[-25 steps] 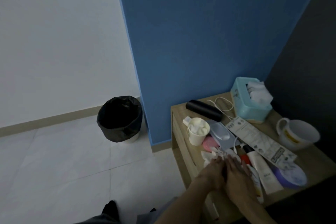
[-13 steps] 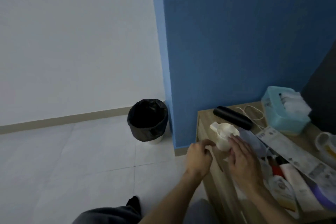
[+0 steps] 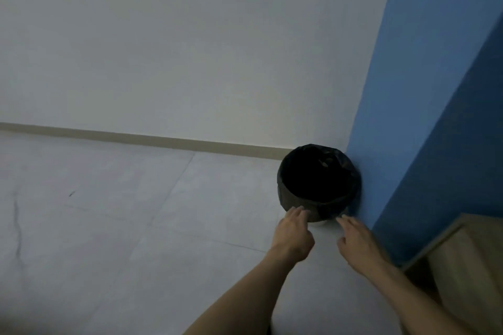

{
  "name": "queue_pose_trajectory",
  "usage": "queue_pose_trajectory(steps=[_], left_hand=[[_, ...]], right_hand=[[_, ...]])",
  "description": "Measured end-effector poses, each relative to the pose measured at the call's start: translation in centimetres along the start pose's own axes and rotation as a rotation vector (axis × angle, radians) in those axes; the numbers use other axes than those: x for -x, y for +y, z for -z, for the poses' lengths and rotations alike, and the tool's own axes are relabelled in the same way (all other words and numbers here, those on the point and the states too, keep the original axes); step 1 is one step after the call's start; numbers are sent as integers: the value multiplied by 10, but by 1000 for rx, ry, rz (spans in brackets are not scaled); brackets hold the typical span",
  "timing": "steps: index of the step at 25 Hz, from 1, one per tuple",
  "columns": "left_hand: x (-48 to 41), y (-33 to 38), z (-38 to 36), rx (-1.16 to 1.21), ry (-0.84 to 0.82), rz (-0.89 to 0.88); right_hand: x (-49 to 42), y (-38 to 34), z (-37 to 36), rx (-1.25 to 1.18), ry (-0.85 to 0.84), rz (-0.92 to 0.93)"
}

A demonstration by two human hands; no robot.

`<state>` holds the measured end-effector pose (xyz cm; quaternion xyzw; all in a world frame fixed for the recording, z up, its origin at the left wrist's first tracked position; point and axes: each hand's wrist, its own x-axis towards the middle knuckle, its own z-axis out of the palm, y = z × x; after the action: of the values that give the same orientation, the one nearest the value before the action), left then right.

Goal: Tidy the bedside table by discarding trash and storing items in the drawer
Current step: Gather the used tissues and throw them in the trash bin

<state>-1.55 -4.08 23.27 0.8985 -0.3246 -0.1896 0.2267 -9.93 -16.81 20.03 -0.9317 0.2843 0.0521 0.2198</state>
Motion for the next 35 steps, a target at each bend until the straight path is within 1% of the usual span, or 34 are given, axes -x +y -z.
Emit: queue_pose_trajectory(steps=[3, 6, 8, 10, 12, 15, 18, 22, 26, 29, 35], left_hand=[[-60, -28, -20, -63, -33, -35], [-128, -54, -52, -196, -92, -87], [-162, -68, -72, -299, -147, -123], [-184, -76, -93, -372, -201, -161], [-200, -85, -106, -437, -178, -180], [-209, -91, -120, -470, -65, -195], [-194, -90, -122, -445, -73, -202], [-146, -87, -115, -471, -180, -204], [-73, -86, -116, -442, -284, -164], [-8, -93, -126, -397, -349, -123], [97, -98, -137, -353, -569, -58]], right_hand=[[-64, 14, -29, 25, -58, -32], [-133, 36, -63, 54, -11, 13], [-165, 48, -80, 123, -20, 40], [-185, 61, -97, 215, -86, 37], [-195, 65, -106, 306, -85, 54], [-198, 63, -112, 409, 24, 19], [-179, 59, -115, 486, 13, 11], [-126, 56, -118, 394, -47, 94], [-49, 47, -127, 319, -128, 144], [16, 41, -138, 284, -207, 113], [124, 29, -157, 301, -365, 101]])
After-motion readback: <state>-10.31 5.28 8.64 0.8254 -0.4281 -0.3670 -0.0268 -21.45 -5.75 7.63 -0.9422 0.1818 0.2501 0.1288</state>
